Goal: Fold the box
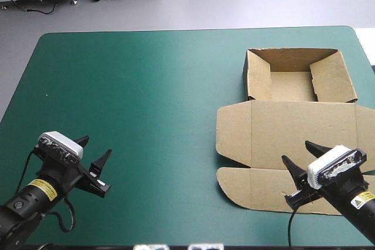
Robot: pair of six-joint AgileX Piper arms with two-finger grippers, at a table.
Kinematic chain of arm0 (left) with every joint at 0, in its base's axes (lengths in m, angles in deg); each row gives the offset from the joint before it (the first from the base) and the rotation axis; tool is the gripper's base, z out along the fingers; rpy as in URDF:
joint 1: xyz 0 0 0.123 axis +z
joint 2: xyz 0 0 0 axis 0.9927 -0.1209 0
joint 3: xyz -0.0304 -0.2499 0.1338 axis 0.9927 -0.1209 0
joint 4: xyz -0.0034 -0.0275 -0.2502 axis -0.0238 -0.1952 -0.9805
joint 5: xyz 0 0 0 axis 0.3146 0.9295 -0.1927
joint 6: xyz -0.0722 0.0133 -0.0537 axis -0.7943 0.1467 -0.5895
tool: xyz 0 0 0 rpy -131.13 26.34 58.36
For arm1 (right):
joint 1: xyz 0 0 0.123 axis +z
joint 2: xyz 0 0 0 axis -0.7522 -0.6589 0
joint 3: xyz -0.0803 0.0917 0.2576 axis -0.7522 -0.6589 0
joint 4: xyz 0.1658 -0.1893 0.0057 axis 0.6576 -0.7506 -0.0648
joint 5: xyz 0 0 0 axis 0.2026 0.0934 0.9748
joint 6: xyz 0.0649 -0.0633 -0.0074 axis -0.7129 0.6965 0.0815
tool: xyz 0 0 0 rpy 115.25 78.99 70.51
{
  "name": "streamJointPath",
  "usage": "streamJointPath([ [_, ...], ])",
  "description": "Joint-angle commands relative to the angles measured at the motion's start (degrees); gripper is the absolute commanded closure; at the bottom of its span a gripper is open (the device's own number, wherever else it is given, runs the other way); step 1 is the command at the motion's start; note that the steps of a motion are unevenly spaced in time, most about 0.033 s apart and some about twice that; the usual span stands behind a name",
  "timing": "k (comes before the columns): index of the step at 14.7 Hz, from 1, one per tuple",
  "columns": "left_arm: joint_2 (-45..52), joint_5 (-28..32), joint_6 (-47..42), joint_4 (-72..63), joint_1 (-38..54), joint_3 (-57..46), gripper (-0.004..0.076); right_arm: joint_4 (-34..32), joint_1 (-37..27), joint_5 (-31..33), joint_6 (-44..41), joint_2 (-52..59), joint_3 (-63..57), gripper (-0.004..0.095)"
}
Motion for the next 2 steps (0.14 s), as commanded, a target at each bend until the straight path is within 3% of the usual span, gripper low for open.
streamJointPath([
  [1,-0.3,2.7,-0.4,0.1,0.1,1.6,0.0297,1.4,0.2,-4.0,0.6,-0.2,1.4,0.0365],
  [2,-0.3,2.7,-0.4,0.1,0.1,1.6,0.0297,1.4,0.2,-4.0,0.6,-0.2,1.4,0.0365],
])
